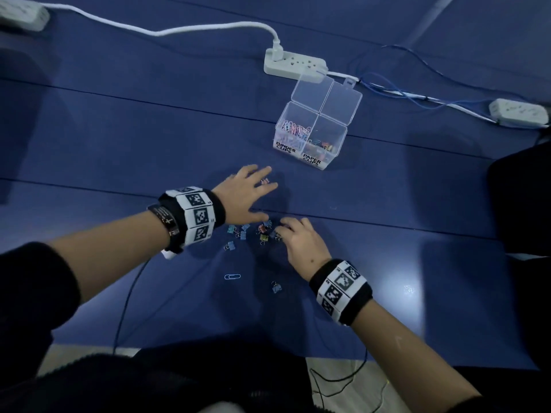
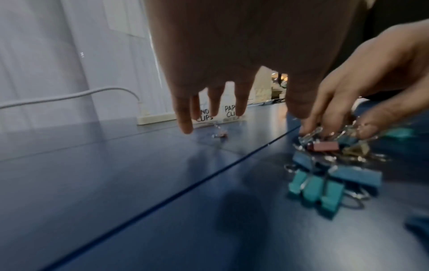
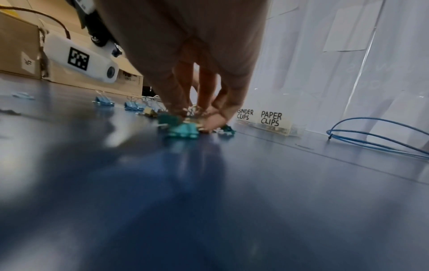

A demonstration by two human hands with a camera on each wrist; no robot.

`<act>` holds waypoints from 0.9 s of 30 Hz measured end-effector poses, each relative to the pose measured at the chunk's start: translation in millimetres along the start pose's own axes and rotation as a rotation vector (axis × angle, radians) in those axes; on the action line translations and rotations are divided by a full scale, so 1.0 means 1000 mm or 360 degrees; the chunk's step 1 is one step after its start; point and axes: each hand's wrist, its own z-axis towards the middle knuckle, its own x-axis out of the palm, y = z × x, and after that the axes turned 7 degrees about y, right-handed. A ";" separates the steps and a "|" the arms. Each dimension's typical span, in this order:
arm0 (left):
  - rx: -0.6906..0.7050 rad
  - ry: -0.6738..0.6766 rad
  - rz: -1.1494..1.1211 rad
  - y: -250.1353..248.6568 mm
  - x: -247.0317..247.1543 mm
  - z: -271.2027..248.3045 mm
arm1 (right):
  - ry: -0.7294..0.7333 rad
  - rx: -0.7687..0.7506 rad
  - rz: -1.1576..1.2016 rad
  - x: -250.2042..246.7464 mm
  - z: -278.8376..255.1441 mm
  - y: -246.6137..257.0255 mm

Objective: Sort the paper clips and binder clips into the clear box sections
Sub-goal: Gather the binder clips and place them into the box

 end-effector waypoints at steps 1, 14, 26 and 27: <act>-0.0002 0.0096 -0.0023 0.000 0.002 -0.001 | 0.0009 -0.0012 0.0019 0.001 -0.002 0.001; 0.0176 0.0131 -0.0008 -0.032 0.039 -0.029 | -0.0285 0.0419 0.0791 -0.040 0.005 -0.008; 0.0066 0.0231 -0.0176 -0.039 0.023 -0.026 | -0.0792 0.0513 0.0831 -0.148 0.089 -0.057; 0.0044 0.0235 -0.0189 -0.040 0.022 -0.025 | -0.0738 0.0536 0.0791 -0.147 0.093 -0.057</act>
